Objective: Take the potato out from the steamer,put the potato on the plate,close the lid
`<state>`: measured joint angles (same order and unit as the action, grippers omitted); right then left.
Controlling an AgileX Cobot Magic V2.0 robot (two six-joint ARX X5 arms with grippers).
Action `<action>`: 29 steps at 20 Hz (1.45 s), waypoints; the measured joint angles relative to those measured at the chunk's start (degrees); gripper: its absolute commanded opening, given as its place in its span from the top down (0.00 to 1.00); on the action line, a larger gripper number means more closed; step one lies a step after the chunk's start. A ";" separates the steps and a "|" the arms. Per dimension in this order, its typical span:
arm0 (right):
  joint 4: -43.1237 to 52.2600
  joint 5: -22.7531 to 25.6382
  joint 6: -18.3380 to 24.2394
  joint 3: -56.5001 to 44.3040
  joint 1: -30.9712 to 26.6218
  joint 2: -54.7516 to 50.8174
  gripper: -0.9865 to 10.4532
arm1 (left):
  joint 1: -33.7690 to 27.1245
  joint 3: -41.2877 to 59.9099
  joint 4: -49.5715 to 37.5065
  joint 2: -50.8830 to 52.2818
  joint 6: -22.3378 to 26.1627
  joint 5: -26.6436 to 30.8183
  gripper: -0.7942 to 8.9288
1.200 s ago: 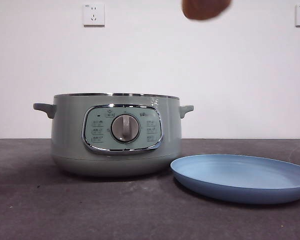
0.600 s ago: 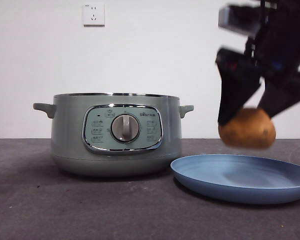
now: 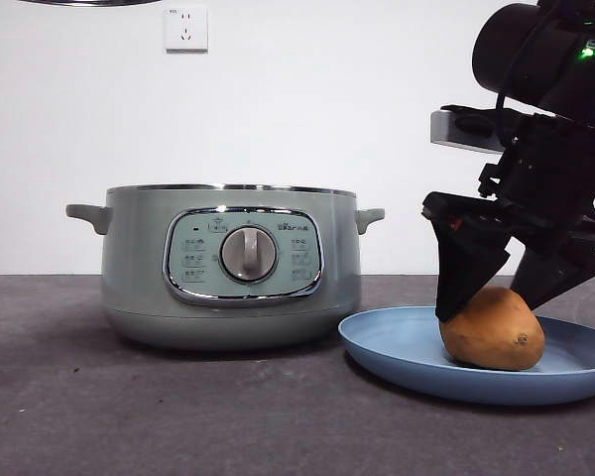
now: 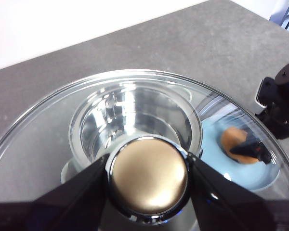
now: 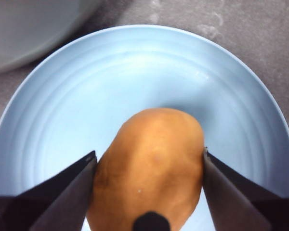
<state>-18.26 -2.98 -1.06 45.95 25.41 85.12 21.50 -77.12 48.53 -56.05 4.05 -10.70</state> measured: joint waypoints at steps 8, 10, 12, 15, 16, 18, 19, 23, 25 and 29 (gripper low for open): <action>-0.44 0.46 -1.51 -0.02 0.00 -4.15 0.36 | 0.17 -0.02 -9.70 -8.98 1.36 -2.56 0.93; -1.70 0.48 -1.73 0.00 0.00 -8.57 0.36 | 0.17 0.00 -12.61 -12.35 2.16 -2.54 0.93; -4.15 0.46 -2.43 0.02 0.00 -13.53 0.36 | 0.17 -0.02 -15.30 -15.65 2.71 -2.56 0.93; -7.82 0.46 -3.69 0.09 0.00 -22.88 0.36 | 0.20 -0.02 -19.80 -20.98 3.06 -2.56 0.93; -8.61 0.46 -4.02 0.11 0.00 -25.90 0.36 | 0.24 0.00 -20.96 -22.38 3.19 -2.56 0.93; -9.66 0.46 -4.81 0.13 0.02 -32.24 0.36 | 0.46 0.00 -23.54 -25.77 3.48 -2.56 0.93; -10.25 0.46 -5.46 0.15 0.02 -35.43 0.36 | 0.72 0.00 -24.61 -27.54 3.50 -2.54 0.93; -12.20 0.46 -6.73 0.22 0.02 -44.02 0.36 | 2.01 0.00 -27.67 -33.18 4.20 -2.51 0.93; -13.84 0.46 -6.91 0.46 0.02 -45.90 0.36 | 2.62 0.00 -28.70 -35.12 4.42 -2.51 0.93; -16.39 0.42 -6.93 0.98 0.02 -46.47 0.36 | 3.17 0.00 -30.25 -37.40 4.48 -2.36 0.93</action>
<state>-34.65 -2.57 -7.99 46.94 25.43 38.65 24.67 -77.12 18.28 -93.45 8.54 -13.06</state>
